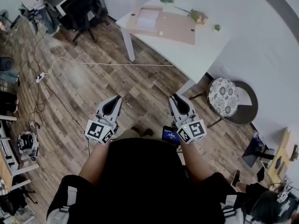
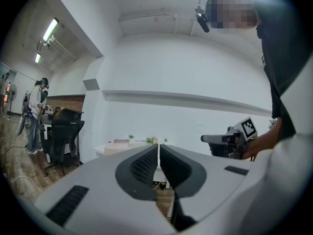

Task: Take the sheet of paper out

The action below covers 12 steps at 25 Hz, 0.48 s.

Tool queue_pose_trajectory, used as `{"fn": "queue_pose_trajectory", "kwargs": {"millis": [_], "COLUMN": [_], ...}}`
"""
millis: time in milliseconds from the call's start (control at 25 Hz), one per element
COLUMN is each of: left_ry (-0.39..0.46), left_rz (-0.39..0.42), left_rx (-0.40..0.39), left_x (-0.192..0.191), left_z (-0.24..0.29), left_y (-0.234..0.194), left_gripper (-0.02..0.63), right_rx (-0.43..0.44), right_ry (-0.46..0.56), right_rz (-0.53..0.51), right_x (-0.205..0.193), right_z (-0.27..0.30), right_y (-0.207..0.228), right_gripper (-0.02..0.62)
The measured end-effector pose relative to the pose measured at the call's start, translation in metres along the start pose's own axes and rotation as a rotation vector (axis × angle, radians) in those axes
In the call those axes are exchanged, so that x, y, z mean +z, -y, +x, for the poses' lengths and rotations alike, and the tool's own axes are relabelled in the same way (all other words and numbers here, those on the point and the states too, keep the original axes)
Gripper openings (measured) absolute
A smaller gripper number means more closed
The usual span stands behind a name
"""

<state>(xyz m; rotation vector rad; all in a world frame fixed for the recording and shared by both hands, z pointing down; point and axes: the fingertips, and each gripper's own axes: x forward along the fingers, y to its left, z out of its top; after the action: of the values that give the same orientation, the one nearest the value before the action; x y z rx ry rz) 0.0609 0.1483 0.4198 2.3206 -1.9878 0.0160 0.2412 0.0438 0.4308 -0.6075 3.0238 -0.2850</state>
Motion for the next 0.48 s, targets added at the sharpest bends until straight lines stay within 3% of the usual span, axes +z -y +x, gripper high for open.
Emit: {"fn": "queue_pose_trajectory", "kwargs": {"millis": [480], "left_ry": [-0.016], "left_rz": [-0.027], "left_rx": [0.0], "left_x": [-0.01], "left_z": [0.036], "left_y": [-0.024], "left_gripper": [0.014], "right_rx": [-0.013], "right_ry": [-0.043], "right_rz": [0.061], "right_x": [-0.02], "right_z": [0.025], "right_y": [0.035], "right_gripper": [0.092]}}
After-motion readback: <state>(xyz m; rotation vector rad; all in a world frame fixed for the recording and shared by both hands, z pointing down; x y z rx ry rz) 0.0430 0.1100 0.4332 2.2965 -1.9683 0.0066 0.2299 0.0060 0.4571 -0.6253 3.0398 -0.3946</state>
